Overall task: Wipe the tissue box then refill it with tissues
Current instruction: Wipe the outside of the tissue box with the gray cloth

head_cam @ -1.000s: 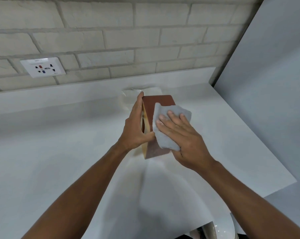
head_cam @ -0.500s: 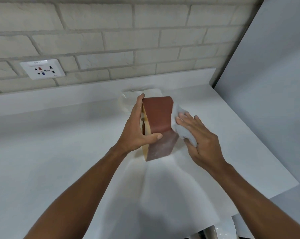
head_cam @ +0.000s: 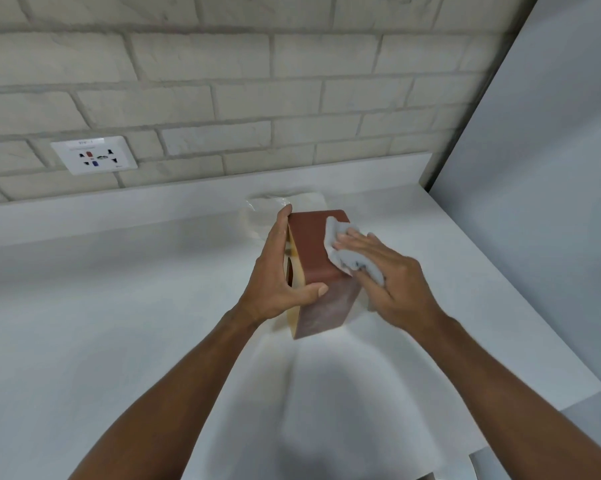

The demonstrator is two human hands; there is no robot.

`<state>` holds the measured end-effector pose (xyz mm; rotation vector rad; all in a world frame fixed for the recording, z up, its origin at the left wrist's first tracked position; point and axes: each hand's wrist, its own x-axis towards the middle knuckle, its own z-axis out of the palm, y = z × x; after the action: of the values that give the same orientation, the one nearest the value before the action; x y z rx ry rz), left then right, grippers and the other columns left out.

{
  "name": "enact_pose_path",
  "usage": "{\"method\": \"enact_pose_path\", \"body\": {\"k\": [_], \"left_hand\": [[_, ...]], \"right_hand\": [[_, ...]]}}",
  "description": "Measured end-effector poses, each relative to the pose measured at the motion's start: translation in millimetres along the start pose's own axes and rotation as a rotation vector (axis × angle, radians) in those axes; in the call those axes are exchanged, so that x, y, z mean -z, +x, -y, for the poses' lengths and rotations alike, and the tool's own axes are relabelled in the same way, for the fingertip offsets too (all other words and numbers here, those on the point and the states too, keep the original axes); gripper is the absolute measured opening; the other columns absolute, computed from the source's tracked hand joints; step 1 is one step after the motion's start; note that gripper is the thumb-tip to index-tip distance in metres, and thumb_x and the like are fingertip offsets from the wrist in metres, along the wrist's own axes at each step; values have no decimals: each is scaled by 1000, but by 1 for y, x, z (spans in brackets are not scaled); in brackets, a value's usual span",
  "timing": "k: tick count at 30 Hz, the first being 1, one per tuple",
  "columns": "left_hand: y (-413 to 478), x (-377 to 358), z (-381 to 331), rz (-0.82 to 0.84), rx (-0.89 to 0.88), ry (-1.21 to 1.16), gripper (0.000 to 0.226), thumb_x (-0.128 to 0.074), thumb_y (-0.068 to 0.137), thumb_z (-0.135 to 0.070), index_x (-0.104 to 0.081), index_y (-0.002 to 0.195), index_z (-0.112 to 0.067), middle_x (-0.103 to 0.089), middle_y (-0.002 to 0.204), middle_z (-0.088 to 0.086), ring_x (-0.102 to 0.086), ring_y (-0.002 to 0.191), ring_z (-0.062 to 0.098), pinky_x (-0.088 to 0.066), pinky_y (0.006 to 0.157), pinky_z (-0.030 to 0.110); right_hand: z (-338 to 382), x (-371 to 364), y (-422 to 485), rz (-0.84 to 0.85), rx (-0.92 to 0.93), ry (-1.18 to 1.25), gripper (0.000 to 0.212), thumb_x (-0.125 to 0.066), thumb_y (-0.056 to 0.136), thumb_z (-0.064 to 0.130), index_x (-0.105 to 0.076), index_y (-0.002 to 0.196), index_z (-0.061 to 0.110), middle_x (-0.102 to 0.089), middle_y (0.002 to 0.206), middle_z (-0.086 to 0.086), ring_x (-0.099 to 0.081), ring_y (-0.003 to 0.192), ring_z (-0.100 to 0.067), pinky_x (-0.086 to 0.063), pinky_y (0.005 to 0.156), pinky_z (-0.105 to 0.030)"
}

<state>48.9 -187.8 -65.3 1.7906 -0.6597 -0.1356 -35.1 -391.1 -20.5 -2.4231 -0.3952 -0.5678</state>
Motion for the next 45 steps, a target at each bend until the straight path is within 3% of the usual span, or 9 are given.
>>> {"method": "enact_pose_path", "body": {"k": [5,10,13,18,24,29,36,40,45], "left_hand": [[0,1,0,-5,8,7,134,-85,65,-57,-2,167,-31,-34,167,-6,-38,151,10,-35,122,35],[0,2,7,-7,22,66,131,-84,64,-39,-3,166,-36,-40,164,-8,-49,144,13,-46,114,53],[0,3,4,-2,21,86,134,-85,62,-49,-1,166,-37,-29,169,-12,-39,150,9,-40,120,49],[-1,3,-1,-4,23,58,135,-85,63,-61,1,165,-40,-28,169,-14,-32,153,7,-32,125,49],[-1,2,-4,11,27,58,135,-85,60,-58,-2,165,-36,-31,164,-22,-35,148,-5,-33,122,33],[0,2,-6,-5,25,62,133,-82,62,-63,0,165,-40,-33,165,-12,-38,149,8,-37,122,47],[0,1,-1,-8,29,69,133,-82,63,-61,0,165,-41,-41,161,-13,-47,145,11,-42,118,51],[-1,1,-3,-16,20,79,134,-82,63,-63,2,165,-43,-31,167,-15,-37,150,5,-38,122,47],[-1,3,-4,4,21,54,137,-83,64,-62,6,166,-39,-21,169,-26,-27,154,-1,-31,125,43]], "right_hand": [[11,7,54,198,-244,-157,46,-39,96,52,-56,136,36,-50,148,5,-53,131,-26,-42,109,-42],[50,-3,52,369,45,-209,41,-35,97,41,-65,123,30,-58,141,5,-56,125,-19,-43,101,-38],[30,12,19,313,89,-121,41,-45,98,32,-63,132,18,-55,141,6,-43,134,-1,-27,116,-22],[-5,22,7,143,-136,-121,43,-42,98,40,-58,136,26,-51,144,9,-40,140,-9,-31,118,-38],[13,1,-11,169,173,-170,43,-44,101,26,-52,141,12,-50,147,-1,-38,142,-13,-24,121,-38],[-7,13,11,18,-297,-115,44,-46,96,38,-57,137,26,-53,143,1,-46,137,-23,-44,109,-45],[9,15,9,198,-5,-62,40,-47,99,30,-56,138,23,-48,144,15,-34,139,3,-24,120,-26],[-9,15,56,257,-250,-197,36,-44,103,42,-51,138,38,-54,143,10,-52,130,-26,-40,108,-38],[18,-8,102,392,-199,-329,42,-33,104,49,-52,136,31,-53,142,1,-51,126,-26,-40,98,-38]]}}
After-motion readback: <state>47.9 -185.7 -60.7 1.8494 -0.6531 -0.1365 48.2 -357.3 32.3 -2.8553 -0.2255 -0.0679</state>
